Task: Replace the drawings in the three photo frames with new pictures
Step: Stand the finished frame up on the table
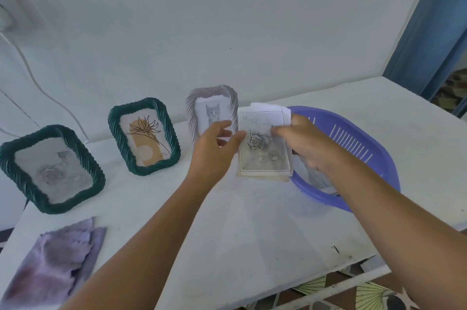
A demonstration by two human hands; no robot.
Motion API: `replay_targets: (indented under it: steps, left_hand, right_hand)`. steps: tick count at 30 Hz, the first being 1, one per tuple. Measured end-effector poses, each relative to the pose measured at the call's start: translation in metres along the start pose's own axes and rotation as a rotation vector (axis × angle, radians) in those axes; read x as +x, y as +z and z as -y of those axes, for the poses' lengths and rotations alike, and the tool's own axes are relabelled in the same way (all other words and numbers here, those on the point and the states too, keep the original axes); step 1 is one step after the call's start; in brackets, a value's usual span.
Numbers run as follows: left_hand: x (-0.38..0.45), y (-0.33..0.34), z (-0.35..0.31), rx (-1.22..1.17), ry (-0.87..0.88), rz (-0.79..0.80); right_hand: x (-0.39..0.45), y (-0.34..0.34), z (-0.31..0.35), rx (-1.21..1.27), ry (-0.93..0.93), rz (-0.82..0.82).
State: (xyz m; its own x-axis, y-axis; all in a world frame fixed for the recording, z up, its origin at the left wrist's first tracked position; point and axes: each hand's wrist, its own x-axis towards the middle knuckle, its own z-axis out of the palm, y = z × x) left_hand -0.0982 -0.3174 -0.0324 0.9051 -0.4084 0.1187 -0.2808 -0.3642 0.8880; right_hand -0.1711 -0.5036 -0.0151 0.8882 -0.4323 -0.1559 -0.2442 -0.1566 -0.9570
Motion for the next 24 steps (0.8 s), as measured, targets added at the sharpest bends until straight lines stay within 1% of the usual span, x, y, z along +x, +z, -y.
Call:
replay_targets:
  steps: [2,3,6,8,12,16,18,21,24]
  left_hand:
    - [0.008,0.002,-0.003,-0.087,-0.075,0.117]
    - [0.011,0.004,-0.003,-0.136,-0.098,0.136]
    - [0.016,0.013,-0.006,-0.310,-0.171,0.117]
    - [0.018,0.019,-0.011,-0.352,-0.187,0.115]
    - [0.019,0.034,-0.019,-0.288,-0.183,0.131]
    - [0.030,0.050,-0.014,-0.110,-0.227,0.097]
    - [0.035,0.055,-0.016,-0.049,-0.264,0.156]
    - [0.041,0.063,-0.019,-0.017,-0.292,0.262]
    - [0.044,0.066,-0.020,-0.056,-0.320,0.275]
  right_hand:
    - [0.001,-0.002,0.000,-0.019,-0.001,0.017]
    - [0.003,-0.003,-0.001,-0.026,-0.004,0.019]
    - [0.004,-0.007,-0.004,-0.004,-0.040,-0.017]
    - [0.005,-0.012,-0.008,0.021,-0.041,-0.074]
    - [0.004,-0.028,-0.015,0.016,-0.040,-0.106]
    - [0.005,-0.057,-0.023,-0.073,0.035,-0.178]
    - [0.006,-0.073,-0.028,-0.158,0.064,-0.195]
    - [0.008,-0.086,-0.036,-0.203,0.123,-0.146]
    - [0.013,-0.088,-0.047,-0.300,0.200,-0.089]
